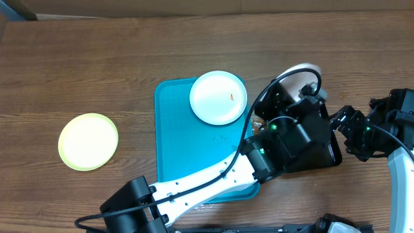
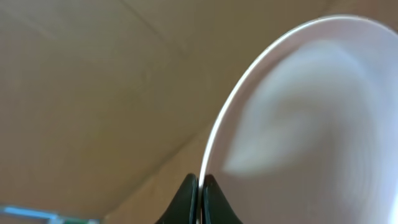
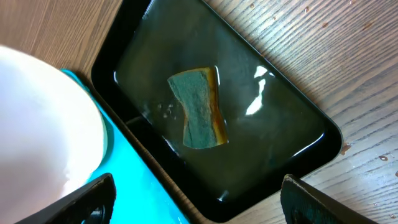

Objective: Clean dirty plates on tray and stack at the side
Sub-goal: 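Lift the pink-white plate with left gripper and tilt over black tray, then carry the plate left and stack it on the yellow plate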

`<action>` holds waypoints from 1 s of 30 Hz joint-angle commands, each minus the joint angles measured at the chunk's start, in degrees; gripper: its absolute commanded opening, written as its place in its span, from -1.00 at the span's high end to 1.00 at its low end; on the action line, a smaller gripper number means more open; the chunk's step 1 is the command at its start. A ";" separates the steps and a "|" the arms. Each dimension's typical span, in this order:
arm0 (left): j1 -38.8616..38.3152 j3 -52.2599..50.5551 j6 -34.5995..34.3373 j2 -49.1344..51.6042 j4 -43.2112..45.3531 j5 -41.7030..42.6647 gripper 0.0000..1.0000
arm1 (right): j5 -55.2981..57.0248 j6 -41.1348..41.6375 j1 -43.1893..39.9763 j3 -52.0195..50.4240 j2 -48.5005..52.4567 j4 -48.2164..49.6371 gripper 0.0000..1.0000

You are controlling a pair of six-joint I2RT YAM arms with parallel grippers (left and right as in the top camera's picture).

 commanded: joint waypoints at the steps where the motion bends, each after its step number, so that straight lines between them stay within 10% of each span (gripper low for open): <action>1: 2.01 0.76 -12.41 -0.87 -5.42 -2.69 0.92 | -0.22 -0.79 -0.22 0.90 -0.63 0.04 -0.73; 6: 1.05 1.16 -12.41 -4.09 -3.58 7.45 0.92 | -0.22 -0.79 -0.22 0.90 -0.63 0.07 -0.73; 16: 1.70 1.16 -11.02 -2.78 -3.85 -1.81 0.91 | -0.26 -0.76 -0.22 0.90 -0.63 -0.72 -0.73; 20: 1.60 1.27 -24.57 -7.54 -11.63 -3.80 0.92 | -0.24 -0.79 -0.22 0.90 -0.63 -0.76 -0.73; 30: 19.47 1.27 -59.87 -32.15 -49.29 28.59 0.91 | -0.24 -0.79 -0.22 0.90 -0.63 -0.57 -0.74</action>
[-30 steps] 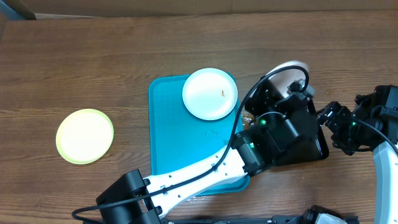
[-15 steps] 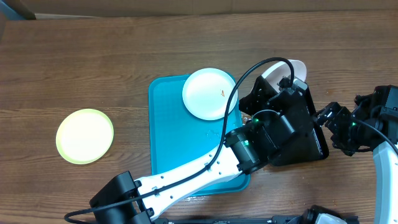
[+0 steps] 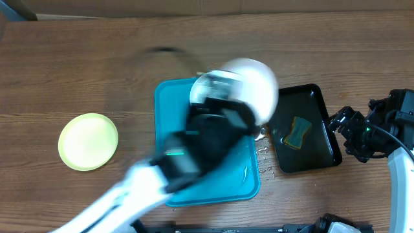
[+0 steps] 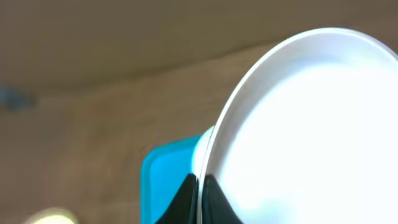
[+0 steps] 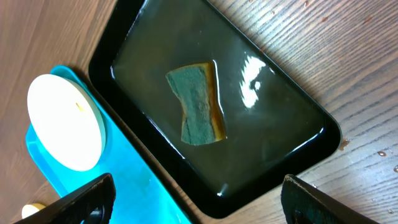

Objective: Clean dirty plates on tray and stack at the side
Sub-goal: 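Carry the plate left and stack it on the yellow plate, then move left gripper to the last white plate and grip its rim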

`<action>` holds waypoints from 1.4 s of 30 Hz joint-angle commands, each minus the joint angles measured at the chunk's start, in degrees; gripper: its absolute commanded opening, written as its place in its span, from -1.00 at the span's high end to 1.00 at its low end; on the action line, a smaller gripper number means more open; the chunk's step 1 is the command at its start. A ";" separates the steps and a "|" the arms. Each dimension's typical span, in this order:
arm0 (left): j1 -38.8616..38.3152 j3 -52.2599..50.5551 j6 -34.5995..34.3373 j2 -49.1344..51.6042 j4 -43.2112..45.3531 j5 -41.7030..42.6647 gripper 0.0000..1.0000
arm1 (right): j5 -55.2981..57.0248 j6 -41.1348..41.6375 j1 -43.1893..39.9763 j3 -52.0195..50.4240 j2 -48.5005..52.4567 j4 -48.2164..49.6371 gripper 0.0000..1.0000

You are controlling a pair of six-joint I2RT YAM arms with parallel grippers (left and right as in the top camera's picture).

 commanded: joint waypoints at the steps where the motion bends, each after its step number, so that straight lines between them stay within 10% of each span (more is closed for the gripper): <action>1: 11.43 0.92 -14.99 -7.43 -9.09 14.12 0.91 | -0.15 -0.46 -0.22 0.90 -0.63 0.33 -0.74; 9: 46.21 -2.14 -18.73 -13.40 -29.03 17.97 0.90 | -0.15 -0.66 -0.22 0.90 -0.63 0.31 -0.74; 20: 86.20 -23.63 -3.58 -11.41 -8.44 38.21 0.91 | -0.15 -0.87 -0.22 0.90 -0.63 0.31 -0.74; 32: 92.28 -30.42 -2.01 -0.44 6.36 37.53 0.88 | -0.15 -0.90 -0.22 0.90 -0.63 0.22 -0.74; 38: 92.15 -28.28 1.31 -1.03 6.95 40.50 0.21 | -0.13 -2.40 -0.22 0.90 -0.63 0.24 -0.74; 42: 90.97 -24.30 6.47 -1.49 5.16 57.77 -0.08 | -0.13 -2.78 -0.22 0.90 -0.63 0.20 -0.74</action>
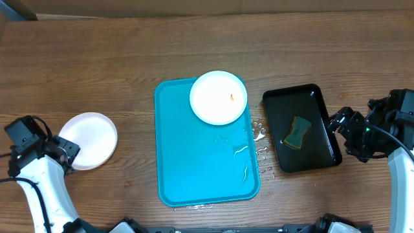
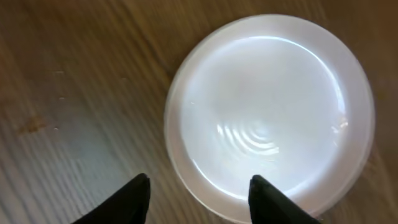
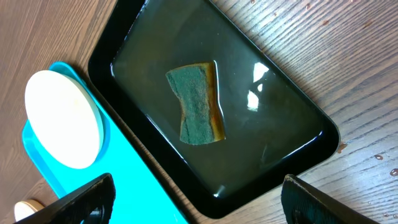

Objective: Clean dirty plates on tray and stack at the side
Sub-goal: 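Move left gripper to the last white plate and grip its rim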

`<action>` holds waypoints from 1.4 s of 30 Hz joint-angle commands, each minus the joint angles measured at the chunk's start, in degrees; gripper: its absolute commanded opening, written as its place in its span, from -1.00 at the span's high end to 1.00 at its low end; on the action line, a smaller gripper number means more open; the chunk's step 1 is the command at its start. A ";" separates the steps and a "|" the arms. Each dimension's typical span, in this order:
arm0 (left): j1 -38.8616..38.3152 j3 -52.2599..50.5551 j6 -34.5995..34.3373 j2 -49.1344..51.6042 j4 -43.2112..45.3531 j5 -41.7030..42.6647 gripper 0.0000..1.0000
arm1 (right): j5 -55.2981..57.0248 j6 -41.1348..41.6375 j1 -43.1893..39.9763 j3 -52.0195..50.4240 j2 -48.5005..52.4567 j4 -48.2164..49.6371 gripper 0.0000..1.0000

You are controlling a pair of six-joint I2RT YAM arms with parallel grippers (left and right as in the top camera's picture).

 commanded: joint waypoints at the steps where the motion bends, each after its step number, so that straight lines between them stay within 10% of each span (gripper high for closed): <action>1: -1.86 5.11 8.20 -1.20 -0.94 20.87 -0.18 | -0.11 -1.51 -0.22 0.90 -0.63 0.20 -0.74; 6: -15.21 7.56 22.05 -1.20 -1.60 37.09 -0.16 | -0.15 -3.74 -0.20 0.90 -0.63 -0.20 -0.74; 13: -46.64 7.56 24.81 2.69 6.36 14.95 -0.31 | -2.08 -6.69 0.72 0.90 -0.63 -0.98 -0.73; 18: -59.80 7.56 8.48 9.99 15.32 1.38 -0.37 | -3.32 -8.68 3.91 0.90 -0.63 -1.86 -0.73; 23: -61.37 7.56 -6.27 18.23 19.32 -0.90 -0.33 | -3.30 -8.66 7.32 0.90 -0.63 -2.58 -0.72; 33: -60.06 7.56 -8.31 29.68 25.92 6.49 -0.02 | -3.30 -8.63 8.96 0.90 -0.61 -2.67 -0.71; 39: -59.91 7.65 -5.20 30.23 25.29 7.04 0.89 | -3.30 -8.63 8.96 0.90 -0.63 -2.64 -0.70; 42: -59.91 8.39 -3.23 29.68 22.05 9.51 0.92 | -3.28 -8.70 8.96 0.90 -0.61 -2.64 -0.70</action>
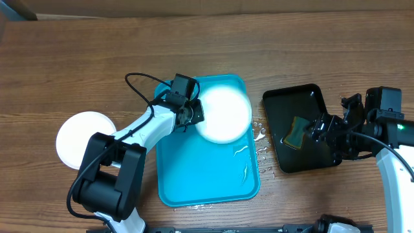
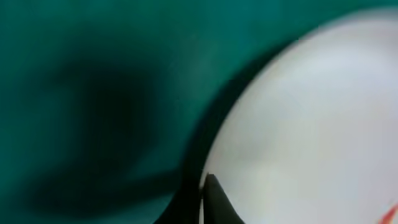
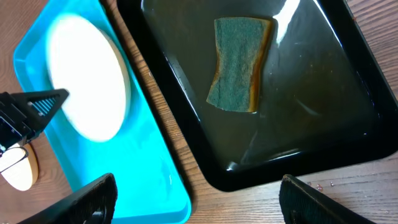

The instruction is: Clean dirty plates on tray and stack at the side

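A white plate point(image 1: 224, 115) lies at the far right corner of the teal tray point(image 1: 194, 175), blurred in the overhead view. My left gripper point(image 1: 193, 114) is shut on the plate's left rim; in the left wrist view its fingertips point(image 2: 208, 186) pinch the plate point(image 2: 311, 112) edge. Another white plate point(image 1: 81, 140) rests on the table at the left. My right gripper point(image 3: 199, 208) hangs open above the near edge of the black tray point(image 3: 323, 124), where a green sponge point(image 3: 239, 62) lies in water.
Water drops point(image 1: 262, 158) lie on the wood between the teal tray and the black tray point(image 1: 288, 96). The table's far edge runs along the top of the overhead view.
My left gripper was open over the white plate at the left; now it is shut on the rim of the plate on the teal tray. The right gripper has shifted left over the black tray.
My left gripper held a white plate by the black tray, then held it over the teal tray. Then that plate lay on the yellow plate at the left, let go. Now the left gripper grips the tray's remaining plate.
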`<action>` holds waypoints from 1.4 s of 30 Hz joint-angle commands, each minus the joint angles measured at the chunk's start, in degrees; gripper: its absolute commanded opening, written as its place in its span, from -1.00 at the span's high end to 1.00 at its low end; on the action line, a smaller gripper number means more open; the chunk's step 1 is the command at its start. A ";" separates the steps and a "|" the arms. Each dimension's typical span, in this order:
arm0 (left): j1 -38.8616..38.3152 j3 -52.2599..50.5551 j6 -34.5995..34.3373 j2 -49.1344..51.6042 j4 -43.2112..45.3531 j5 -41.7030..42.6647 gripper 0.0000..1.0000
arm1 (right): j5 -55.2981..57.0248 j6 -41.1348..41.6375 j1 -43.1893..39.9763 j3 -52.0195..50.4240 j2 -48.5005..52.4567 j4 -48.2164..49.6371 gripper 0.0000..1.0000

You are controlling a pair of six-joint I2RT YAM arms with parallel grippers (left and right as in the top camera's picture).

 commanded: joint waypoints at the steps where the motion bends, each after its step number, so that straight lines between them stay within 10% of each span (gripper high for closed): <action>1: 0.24 1.53 2.86 -0.35 -3.72 2.64 0.92 | -0.31 -1.01 0.24 0.90 -0.61 0.22 -0.71; 13: 0.24 3.89 7.26 -6.38 -29.92 3.30 0.72 | 4.50 0.13 5.51 -1.88 -0.02 3.23 -0.57; 17: 0.24 3.82 9.11 -6.36 -31.06 3.37 0.10 | 11.34 5.22 7.69 -3.96 1.44 9.35 -0.52; 31: 0.20 3.85 16.68 -6.36 -30.62 3.87 -0.15 | 11.58 11.06 9.90 -6.23 22.47 21.86 -0.14; 42: 0.20 3.85 21.94 -6.45 -23.32 5.95 -0.13 | 19.26 12.52 12.94 -5.55 30.75 24.15 0.92</action>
